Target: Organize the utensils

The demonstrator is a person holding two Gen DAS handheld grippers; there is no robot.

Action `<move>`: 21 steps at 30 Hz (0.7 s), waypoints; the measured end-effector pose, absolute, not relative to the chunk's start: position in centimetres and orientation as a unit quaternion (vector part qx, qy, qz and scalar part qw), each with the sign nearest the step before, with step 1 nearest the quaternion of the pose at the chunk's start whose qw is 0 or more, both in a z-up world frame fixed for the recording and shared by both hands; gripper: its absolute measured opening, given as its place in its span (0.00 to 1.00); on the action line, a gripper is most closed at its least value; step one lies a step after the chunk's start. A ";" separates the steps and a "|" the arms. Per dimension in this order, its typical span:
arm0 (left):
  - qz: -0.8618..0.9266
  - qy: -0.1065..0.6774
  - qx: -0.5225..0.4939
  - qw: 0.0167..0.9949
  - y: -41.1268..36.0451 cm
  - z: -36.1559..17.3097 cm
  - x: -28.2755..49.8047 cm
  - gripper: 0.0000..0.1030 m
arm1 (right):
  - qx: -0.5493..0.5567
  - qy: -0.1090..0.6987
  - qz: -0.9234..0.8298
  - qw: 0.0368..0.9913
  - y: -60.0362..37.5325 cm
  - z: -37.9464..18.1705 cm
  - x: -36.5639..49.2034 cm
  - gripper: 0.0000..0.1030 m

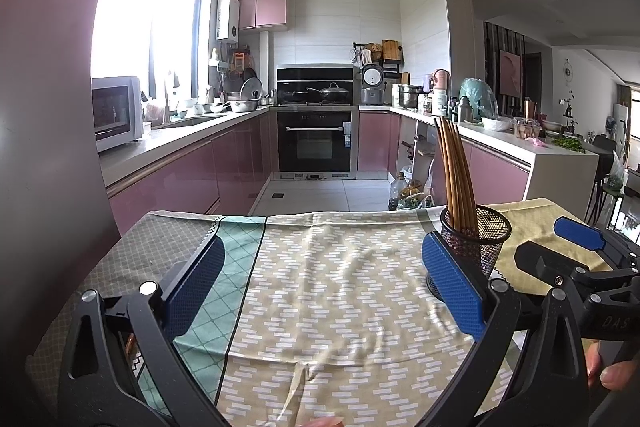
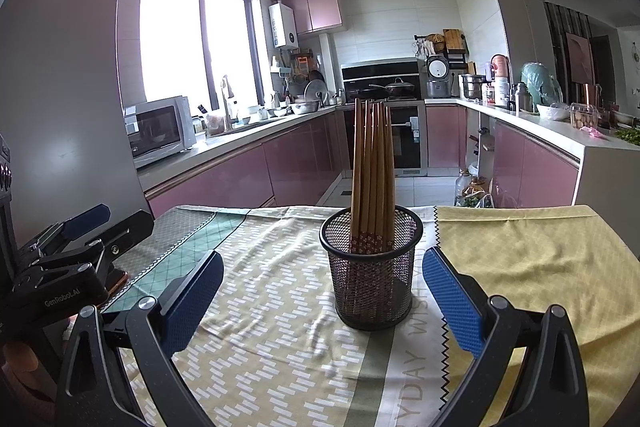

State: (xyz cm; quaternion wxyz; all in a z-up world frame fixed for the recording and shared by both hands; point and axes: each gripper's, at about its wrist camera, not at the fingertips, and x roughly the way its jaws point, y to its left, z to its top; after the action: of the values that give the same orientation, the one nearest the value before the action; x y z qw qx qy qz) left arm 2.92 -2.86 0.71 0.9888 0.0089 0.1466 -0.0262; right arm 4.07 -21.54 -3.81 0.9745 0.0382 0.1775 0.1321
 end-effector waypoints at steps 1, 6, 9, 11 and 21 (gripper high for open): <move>-0.027 0.147 0.008 0.989 -2.8 0.7 2.9 0.95 | 0.038 0.178 0.132 0.974 -21.5 -3.8 4.1 0.94; -0.027 0.147 0.007 0.989 -2.8 0.6 2.9 0.94 | 0.038 0.178 0.132 0.974 -21.5 -3.8 4.1 0.94; -0.027 0.148 0.007 0.989 -2.9 0.5 2.9 0.95 | 0.039 0.178 0.132 0.974 -21.5 -3.8 4.1 0.94; -0.027 0.149 0.006 0.988 -2.8 0.4 3.0 0.95 | 0.038 0.179 0.132 0.974 -21.5 -3.8 4.1 0.94; -0.026 0.153 0.006 0.988 -2.8 0.3 3.1 0.94 | 0.040 0.180 0.132 0.974 -21.4 -3.9 4.2 0.94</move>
State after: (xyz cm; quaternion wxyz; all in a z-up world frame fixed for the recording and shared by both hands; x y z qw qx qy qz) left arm 3.06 -2.80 0.26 0.9879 0.0064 0.1529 -0.0259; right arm 4.16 -21.45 -3.89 0.9739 0.0399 0.1804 0.1315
